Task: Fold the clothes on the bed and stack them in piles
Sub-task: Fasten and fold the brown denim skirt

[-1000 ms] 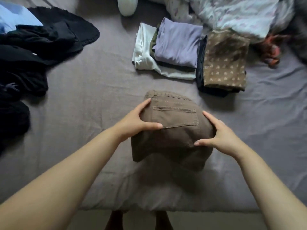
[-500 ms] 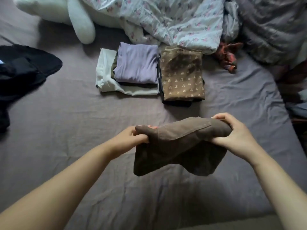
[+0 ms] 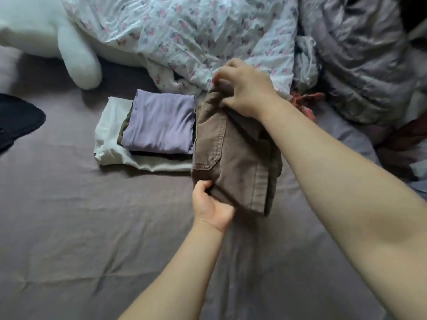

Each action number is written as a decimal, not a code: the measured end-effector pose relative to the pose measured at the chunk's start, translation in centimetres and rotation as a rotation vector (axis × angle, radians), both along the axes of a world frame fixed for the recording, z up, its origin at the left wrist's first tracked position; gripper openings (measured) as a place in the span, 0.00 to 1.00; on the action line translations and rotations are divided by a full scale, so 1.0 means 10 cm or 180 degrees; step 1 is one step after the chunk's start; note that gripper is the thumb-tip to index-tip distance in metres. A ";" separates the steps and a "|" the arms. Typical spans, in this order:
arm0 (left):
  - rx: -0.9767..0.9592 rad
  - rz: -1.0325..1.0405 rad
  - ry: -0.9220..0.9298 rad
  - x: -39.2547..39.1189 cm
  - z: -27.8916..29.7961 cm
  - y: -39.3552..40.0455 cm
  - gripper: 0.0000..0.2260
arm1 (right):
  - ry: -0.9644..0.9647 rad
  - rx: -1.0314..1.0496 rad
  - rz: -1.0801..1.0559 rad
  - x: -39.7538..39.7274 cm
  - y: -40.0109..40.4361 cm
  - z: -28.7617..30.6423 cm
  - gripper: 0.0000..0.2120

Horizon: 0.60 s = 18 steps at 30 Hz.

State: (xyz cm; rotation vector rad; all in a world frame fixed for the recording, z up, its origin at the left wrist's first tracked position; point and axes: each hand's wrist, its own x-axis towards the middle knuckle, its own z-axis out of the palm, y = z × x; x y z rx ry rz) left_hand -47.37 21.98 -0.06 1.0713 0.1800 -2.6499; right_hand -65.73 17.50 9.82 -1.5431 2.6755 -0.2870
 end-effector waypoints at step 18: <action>-0.2757 -0.1641 -0.2185 -0.54 -0.56 -0.01 0.44 | 0.1102 -0.1165 -0.0585 -0.57 -0.30 -1.58 0.12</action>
